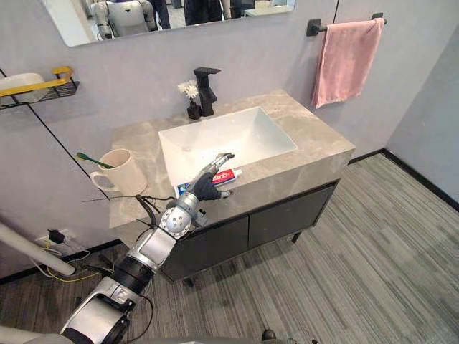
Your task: Organize washtable
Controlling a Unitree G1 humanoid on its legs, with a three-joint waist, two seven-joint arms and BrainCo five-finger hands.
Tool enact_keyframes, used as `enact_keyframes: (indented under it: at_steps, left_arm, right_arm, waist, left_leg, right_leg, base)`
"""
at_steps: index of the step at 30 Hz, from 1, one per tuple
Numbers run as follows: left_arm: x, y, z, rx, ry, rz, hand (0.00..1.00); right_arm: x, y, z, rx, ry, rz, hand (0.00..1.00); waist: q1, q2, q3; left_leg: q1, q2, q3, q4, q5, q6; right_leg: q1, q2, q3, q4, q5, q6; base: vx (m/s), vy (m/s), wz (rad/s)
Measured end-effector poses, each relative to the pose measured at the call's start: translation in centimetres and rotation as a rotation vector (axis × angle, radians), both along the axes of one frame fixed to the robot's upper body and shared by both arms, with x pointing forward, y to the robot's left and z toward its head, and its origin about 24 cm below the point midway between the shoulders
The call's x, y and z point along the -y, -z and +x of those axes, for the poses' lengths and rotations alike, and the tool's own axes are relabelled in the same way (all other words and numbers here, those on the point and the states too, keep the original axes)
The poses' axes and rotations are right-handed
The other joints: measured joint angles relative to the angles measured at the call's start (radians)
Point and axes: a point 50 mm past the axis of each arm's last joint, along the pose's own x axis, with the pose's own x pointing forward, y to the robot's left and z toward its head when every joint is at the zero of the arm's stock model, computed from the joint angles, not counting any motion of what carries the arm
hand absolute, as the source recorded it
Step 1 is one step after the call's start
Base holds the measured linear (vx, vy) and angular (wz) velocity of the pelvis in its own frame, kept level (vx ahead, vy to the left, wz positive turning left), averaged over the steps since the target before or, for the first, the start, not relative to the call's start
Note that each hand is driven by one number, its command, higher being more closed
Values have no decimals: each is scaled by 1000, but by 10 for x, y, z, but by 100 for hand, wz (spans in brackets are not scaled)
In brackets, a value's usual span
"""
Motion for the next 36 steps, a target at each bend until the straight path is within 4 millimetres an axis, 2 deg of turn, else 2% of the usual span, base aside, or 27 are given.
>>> enact_keyframes:
  at_steps: [4,16,25,30,36]
  left_arm:
    - [-2,-1,0,39,-23,36,0]
    - [-10,-1,2,57,-67,49,0]
    - [-22,14,8,20,-173,84,0]
    - [-33,9,12,44,-240,73,0]
    - [-36,1,13,74,-265,52,0]
  right_arm:
    - [-1,-1,4,23,-29,-7,0]
    - [-2,-3,11,52,-64,-10,0]
    - [-6,-5,21,92,-98,-6,0]
    - [-7,-7,27,145,-57,15,0]
    - [-8,-10,31,194,-26,39,0]
  waist:
    - [-1,2,8]
    - [-3,-4,16]
    - [-22,-16,39]
    - [-21,-17,54]
    - [-20,-15,55]
  left_leg:
    - [-10,-11,1,0,0,0]
    - [-32,-25,-12,3,1,2]
    - [-42,-25,-7,3,1,2]
    - [-79,-22,12,10,1,2]
    - [-95,-17,33,13,1,2]
  right_leg:
    - [-13,-11,-24,0,13,14]
    - [-30,-26,-48,-1,17,10]
    - [-41,-26,-49,-1,17,10]
    - [-85,-26,-41,0,28,1]
    - [-108,-24,-30,0,34,0]
  base:
    - [-52,-6,-3]
    - [-57,-26,2]
    - [-33,-23,-1]
    - [-43,-30,-10]
    - [-47,-35,-9]
